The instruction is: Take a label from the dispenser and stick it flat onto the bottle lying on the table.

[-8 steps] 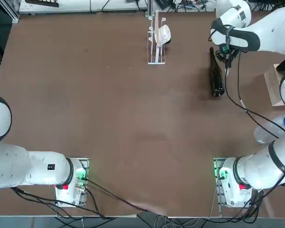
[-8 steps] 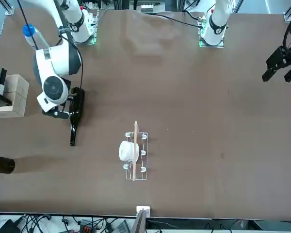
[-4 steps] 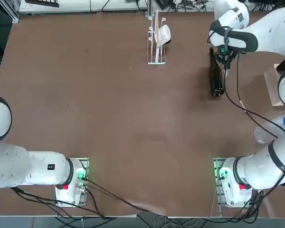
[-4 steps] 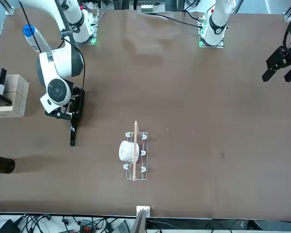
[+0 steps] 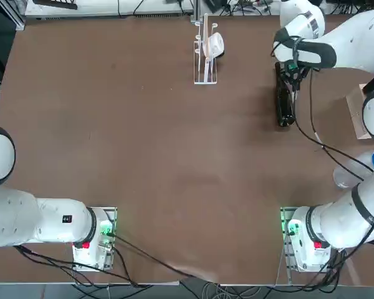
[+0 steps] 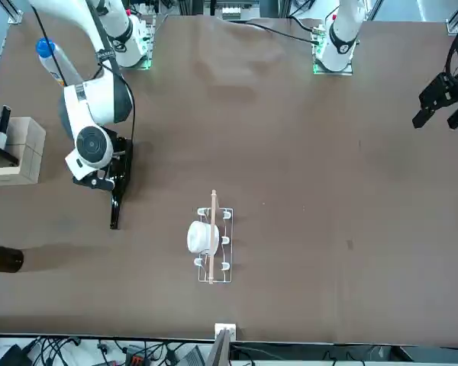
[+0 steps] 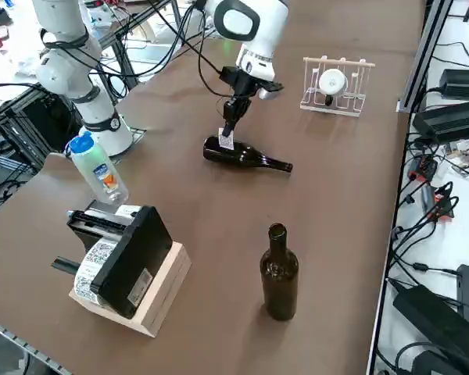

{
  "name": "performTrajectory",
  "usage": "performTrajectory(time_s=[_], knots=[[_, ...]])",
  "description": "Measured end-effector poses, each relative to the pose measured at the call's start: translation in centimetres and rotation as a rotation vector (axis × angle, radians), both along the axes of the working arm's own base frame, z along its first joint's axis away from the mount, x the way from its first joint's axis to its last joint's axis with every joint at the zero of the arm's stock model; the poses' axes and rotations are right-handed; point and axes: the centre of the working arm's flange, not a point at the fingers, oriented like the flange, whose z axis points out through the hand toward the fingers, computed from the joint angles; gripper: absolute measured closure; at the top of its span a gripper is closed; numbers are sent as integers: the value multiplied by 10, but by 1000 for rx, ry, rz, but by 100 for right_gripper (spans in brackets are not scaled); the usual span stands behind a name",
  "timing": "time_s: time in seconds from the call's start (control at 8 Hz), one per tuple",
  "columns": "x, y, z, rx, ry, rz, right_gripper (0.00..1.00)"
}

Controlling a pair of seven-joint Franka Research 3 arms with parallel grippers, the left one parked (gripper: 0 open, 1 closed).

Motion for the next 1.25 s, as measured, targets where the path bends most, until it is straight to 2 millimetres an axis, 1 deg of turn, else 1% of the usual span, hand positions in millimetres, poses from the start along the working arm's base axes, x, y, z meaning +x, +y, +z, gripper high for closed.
performTrajectory(time_s=[0.62,1.0,1.25], knots=[[4,7,3,39,-8,-22,99],[5,10,-4,39,1,-19,99],[5,12,-4,40,0,-16,99]])
